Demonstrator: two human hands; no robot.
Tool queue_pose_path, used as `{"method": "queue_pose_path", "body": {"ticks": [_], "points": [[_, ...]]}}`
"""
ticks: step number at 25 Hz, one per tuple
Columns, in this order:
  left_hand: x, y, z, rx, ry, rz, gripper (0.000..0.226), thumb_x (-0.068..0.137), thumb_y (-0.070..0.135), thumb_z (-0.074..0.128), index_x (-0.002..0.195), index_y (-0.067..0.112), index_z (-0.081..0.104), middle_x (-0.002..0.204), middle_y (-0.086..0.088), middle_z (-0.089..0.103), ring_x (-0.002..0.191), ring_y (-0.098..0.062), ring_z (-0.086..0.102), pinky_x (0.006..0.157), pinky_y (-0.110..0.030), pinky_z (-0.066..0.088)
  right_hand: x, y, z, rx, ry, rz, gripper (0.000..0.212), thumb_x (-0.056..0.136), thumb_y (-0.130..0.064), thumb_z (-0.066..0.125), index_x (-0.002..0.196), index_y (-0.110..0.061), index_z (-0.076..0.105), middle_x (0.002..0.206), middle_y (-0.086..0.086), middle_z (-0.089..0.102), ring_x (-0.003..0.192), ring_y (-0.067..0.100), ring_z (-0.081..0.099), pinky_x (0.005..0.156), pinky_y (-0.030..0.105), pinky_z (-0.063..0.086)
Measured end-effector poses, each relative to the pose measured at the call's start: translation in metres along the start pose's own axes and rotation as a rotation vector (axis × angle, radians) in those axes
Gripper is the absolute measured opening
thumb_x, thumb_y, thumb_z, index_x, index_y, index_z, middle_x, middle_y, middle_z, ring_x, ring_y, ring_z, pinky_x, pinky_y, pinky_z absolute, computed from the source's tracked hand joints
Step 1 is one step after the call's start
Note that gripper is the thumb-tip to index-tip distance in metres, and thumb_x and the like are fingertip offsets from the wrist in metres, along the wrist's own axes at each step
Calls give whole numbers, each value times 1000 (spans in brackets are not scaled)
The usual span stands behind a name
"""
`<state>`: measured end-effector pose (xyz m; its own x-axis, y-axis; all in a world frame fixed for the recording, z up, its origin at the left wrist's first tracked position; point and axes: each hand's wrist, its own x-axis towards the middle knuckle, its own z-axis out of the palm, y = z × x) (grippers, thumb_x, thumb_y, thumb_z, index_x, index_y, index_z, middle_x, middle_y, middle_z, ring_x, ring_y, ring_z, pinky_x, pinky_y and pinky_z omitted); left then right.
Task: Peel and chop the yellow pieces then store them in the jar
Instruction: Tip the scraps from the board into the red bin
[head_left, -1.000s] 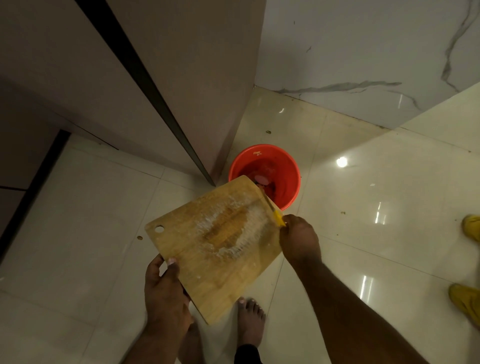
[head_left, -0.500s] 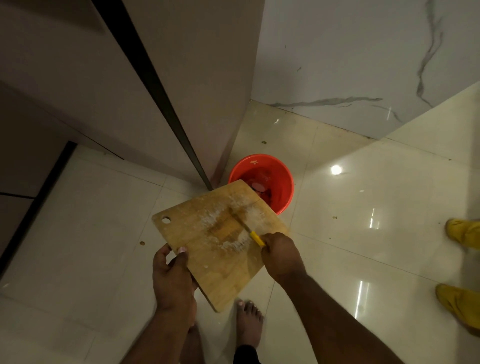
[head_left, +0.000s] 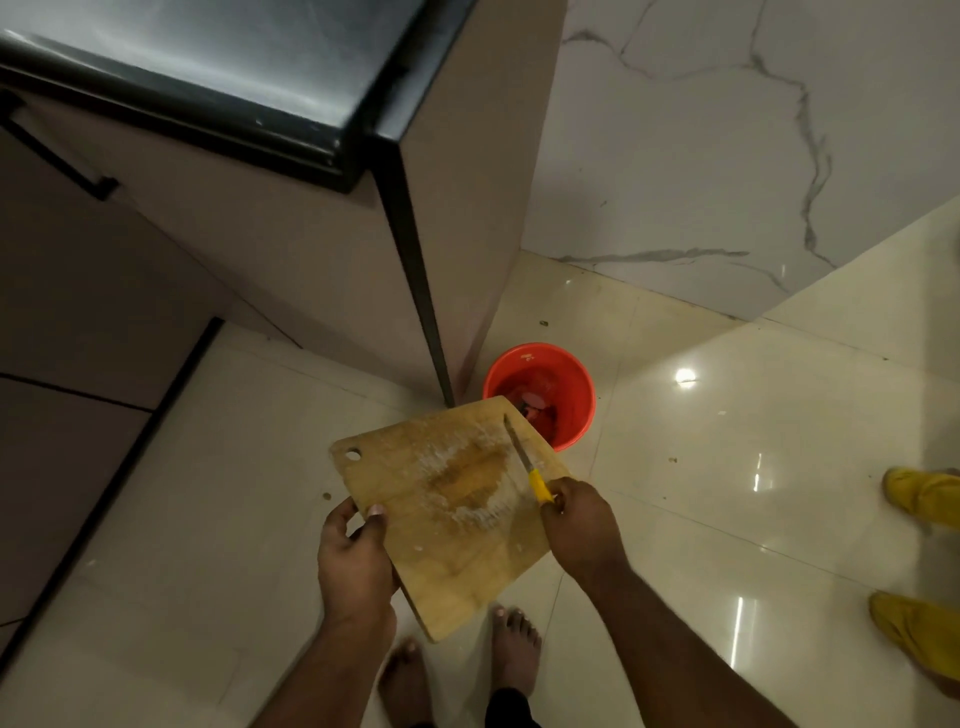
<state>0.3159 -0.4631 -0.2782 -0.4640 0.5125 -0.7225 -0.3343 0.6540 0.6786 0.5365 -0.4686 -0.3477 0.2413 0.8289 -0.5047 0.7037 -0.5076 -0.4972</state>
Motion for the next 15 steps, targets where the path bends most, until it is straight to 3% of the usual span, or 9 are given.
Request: {"method": "queue_pose_path", "body": {"ticks": [5,8,10,12,14,15], "points": [[-40,48,-74,70,-44,23,25,101,18,56,125,16,62,106,-14,73,93,-36,71,81,-56,58,-79,-66,-24,160,1,-91,5,83,-18,67,87,-22,66,80,-5,65,76,15,57,68,32,44],[-65,99,-133,126,-27,120,16,98,15,60,111,13,69,107,-18,72,93,-33,70,85,-48,56,-134,-110,-40,235,16,-136,16,79,-21,71,81,-32,59,72,-10,61,70,6,55,67,27,43],[-85,141,-174,151,-2,199,9,97,13,61,102,16,69,106,-15,72,93,-26,65,88,-37,48,-168,-148,-54,261,-1,-190,28,76,-26,71,91,-44,57,82,-21,63,73,2,58,67,19,44],[-98,176,-208,145,-26,243,10,98,10,58,99,13,68,98,-10,70,87,-21,59,87,-31,40,-194,-186,-66,269,-33,-228,17,77,-30,70,88,-40,60,86,-28,62,79,-2,60,68,14,45],[-108,217,-237,124,-41,268,11,99,11,58,100,12,69,96,-8,70,88,-22,60,85,-32,40,-213,-230,-79,288,-21,-286,5,78,-35,68,82,-35,65,82,-22,66,77,-1,61,70,15,48],[-110,235,-248,110,-46,279,11,98,14,59,102,13,69,94,-5,70,89,-23,62,82,-33,43,-220,-250,-84,313,9,-320,9,77,-38,67,85,-34,67,81,-16,67,74,1,62,71,20,50]]}}
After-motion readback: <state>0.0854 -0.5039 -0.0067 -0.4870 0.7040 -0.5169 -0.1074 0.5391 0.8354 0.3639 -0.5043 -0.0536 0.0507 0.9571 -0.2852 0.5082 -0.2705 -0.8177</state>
